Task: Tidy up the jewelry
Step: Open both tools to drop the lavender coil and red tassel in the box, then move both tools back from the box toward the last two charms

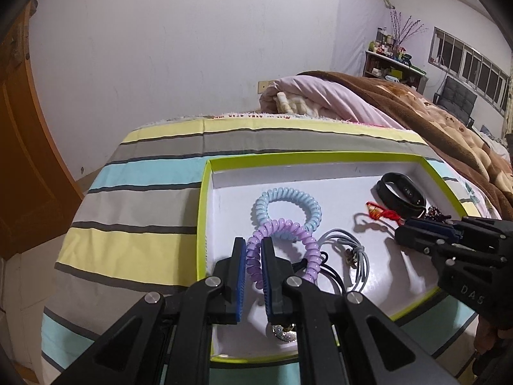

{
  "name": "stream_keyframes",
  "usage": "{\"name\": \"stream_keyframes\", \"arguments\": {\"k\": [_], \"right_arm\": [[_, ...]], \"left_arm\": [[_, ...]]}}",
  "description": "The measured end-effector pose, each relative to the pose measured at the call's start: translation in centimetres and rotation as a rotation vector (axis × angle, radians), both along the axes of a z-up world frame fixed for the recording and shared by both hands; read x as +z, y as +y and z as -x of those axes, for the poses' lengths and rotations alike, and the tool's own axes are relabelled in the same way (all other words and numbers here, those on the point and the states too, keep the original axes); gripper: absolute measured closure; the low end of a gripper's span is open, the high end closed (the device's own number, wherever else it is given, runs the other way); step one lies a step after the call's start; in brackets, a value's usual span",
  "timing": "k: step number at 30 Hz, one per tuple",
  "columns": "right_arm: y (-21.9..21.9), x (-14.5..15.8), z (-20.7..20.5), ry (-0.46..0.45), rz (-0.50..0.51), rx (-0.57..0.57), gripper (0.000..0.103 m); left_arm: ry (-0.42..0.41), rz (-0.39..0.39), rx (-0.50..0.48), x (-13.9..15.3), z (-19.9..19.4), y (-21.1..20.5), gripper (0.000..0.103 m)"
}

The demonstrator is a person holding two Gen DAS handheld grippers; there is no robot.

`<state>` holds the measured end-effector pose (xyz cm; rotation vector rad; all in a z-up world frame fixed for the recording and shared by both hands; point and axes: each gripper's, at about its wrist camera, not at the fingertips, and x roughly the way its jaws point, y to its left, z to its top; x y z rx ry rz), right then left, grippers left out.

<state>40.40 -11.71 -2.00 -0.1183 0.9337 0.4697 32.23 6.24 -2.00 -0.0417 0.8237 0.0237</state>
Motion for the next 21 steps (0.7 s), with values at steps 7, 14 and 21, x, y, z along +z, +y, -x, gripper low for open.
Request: {"name": "stream_keyframes", "arguments": {"k": [7,14,21], "right_arm": [[0.6,0.2,0.5,-0.005,0.006,0.03,0.064],[0.4,1.0,1.6,-0.038,0.007,0.03,0.064],[-0.5,2.3,3.2,-0.066,-0.018,0.011,0.063]], "left_arm": [[0.001,0.029,-0.013,0.0,0.3,0.0,0.093],[-0.028,0.045,-0.018,0.6,1.2,0.0,0.093],[-0.059,0.046,-0.03,1.7,2.8,-0.1,0.093]]}}
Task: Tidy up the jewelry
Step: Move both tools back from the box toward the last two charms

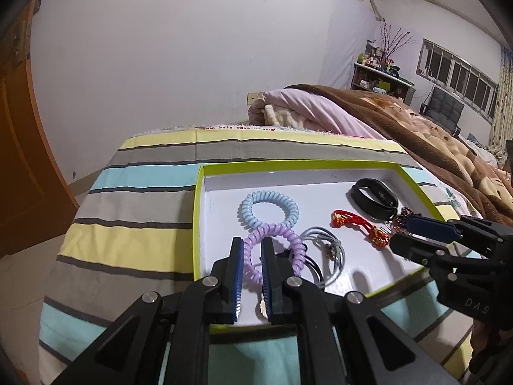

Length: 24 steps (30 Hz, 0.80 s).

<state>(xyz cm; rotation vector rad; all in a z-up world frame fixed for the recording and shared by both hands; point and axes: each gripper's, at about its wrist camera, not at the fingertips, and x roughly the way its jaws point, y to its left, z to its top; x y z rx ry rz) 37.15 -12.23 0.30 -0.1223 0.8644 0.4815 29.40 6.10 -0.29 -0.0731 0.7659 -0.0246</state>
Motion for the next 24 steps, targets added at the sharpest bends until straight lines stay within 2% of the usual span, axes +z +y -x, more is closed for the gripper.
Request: {"name": "stream_keyframes", "arguments": {"k": [5,13,24], "right_arm": [[-1.1,1.2,2.3,-0.018,-0.025,-0.013,0.063],[-2.4,2.3,7.9,-0.039,-0.064,-0.003,0.063],[-3.2,2.4,15.5,-0.04,-0.098,0.029,0.063]], "left_arm": [[-0.034,0.004,-0.006,1.1,2.8,0.0,0.093],[-0.091,0.017,-0.019,2.4,9.7,-0.4,0.093],[-0.119,0.022,0.002,2.5,18.4,-0.5,0.093]]}}
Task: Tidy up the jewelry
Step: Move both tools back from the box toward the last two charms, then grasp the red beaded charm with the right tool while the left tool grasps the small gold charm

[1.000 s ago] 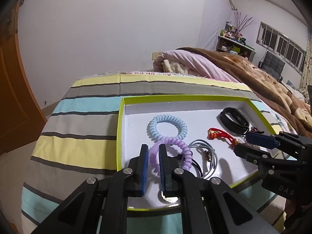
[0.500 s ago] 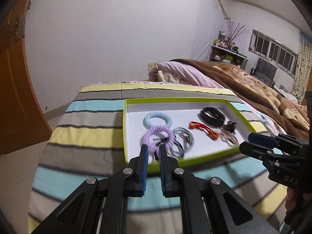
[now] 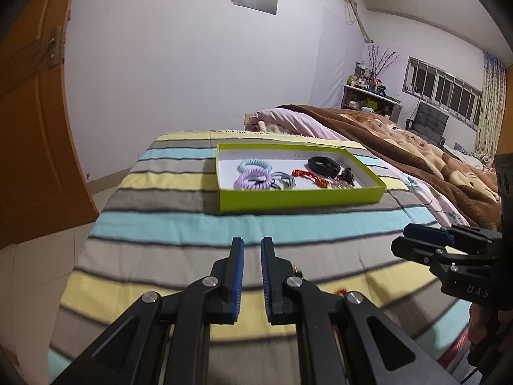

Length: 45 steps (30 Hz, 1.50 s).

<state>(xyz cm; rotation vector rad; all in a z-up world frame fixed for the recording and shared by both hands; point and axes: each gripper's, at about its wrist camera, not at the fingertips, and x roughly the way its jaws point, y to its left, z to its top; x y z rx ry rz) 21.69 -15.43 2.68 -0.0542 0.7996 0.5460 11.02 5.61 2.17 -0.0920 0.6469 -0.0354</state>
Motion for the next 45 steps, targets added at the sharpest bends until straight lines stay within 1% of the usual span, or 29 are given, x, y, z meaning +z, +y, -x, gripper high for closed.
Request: {"name": "stream_keyframes", "arguments": {"k": [6,13,23,27,37,42,44,45], "right_arm": [[0.1,-0.5,2.6,0.014,-0.014,0.019,0.063],[1.1,-1.5,3.5,0.044,-0.015,0.046,0.063],[3.5,-2.8,3.4,0.076,-0.011,0.109,0.063],[4.6,-3.4,3.3,0.081,0.006,0.138,0.063],[6.3,-4.5,2.4,0.102,0.071,0.155,0.061],[6.5,-4.5,2.1,0.105,0.079,0.153,0.061],[6.6,-4.6,2.2,0.095,0.089,0.157,0.07],[6.7,-4.5,2.2,0.091,0.089,0.162,0.083]], "left_arm": [[0.005,0.008,0.001,-0.4,3.1,0.0,0.093],[0.008,0.016,0.002,-0.7,4.5,0.1,0.093],[0.012,0.033,0.017,-1.0,4.5,1.2,0.093],[0.011,0.04,0.023,-1.0,4.5,1.7,0.093],[0.018,0.058,0.024,-1.4,4.2,2.3,0.093],[0.024,0.064,0.014,-1.6,3.6,2.1,0.093],[0.028,0.067,0.011,-1.7,3.3,1.9,0.093],[0.03,0.069,0.009,-1.8,3.1,1.9,0.093]]}}
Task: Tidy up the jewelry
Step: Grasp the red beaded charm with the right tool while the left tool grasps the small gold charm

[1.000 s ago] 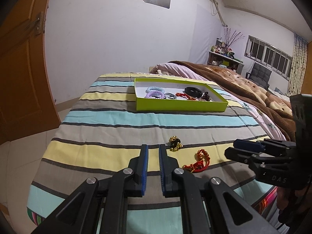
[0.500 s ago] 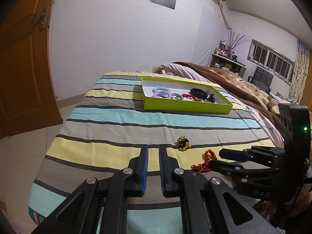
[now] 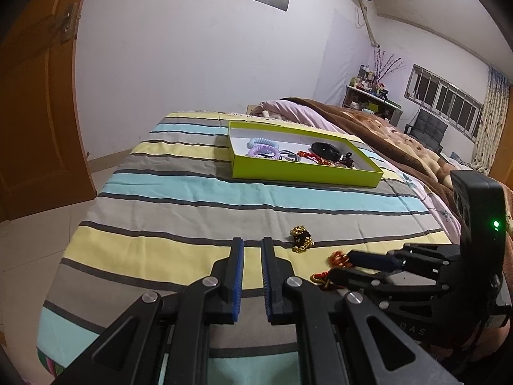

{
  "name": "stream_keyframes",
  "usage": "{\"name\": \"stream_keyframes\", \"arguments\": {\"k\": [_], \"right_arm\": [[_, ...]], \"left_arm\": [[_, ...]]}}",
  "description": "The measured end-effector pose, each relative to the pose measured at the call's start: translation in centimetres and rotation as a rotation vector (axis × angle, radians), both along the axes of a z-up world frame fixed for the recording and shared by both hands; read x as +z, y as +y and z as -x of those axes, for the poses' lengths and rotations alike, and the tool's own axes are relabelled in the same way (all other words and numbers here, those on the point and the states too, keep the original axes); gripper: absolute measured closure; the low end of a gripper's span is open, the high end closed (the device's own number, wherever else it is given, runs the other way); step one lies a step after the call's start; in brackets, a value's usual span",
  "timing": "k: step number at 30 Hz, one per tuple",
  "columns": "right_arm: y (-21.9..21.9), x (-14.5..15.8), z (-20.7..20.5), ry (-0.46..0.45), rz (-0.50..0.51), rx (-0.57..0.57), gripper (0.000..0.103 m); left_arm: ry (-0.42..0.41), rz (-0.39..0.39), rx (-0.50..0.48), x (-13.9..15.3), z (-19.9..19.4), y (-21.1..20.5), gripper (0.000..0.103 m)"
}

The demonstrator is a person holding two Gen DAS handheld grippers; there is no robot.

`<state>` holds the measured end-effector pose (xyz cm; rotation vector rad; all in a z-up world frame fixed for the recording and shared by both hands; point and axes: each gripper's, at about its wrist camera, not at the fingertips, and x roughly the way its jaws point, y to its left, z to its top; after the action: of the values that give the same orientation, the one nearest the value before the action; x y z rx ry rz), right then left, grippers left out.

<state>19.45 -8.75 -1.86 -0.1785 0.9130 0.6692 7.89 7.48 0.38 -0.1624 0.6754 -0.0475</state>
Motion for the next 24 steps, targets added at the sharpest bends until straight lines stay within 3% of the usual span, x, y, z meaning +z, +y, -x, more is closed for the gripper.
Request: {"name": "stream_keyframes", "arguments": {"k": [4,6,24], "right_arm": [[0.3,0.1,0.2,-0.021,0.014,0.018,0.087],[0.3,0.3,0.2,-0.033,0.018,0.015,0.094],[-4.6,0.9,-1.7,-0.025,-0.027,-0.114,0.094]], "left_arm": [[0.009,0.008,-0.008,-0.2,-0.7,-0.3,0.093],[0.015,0.013,-0.014,-0.3,-1.1,-0.4,0.093],[0.12,0.029,-0.145,-2.6,-6.3,-5.1,0.09]]}}
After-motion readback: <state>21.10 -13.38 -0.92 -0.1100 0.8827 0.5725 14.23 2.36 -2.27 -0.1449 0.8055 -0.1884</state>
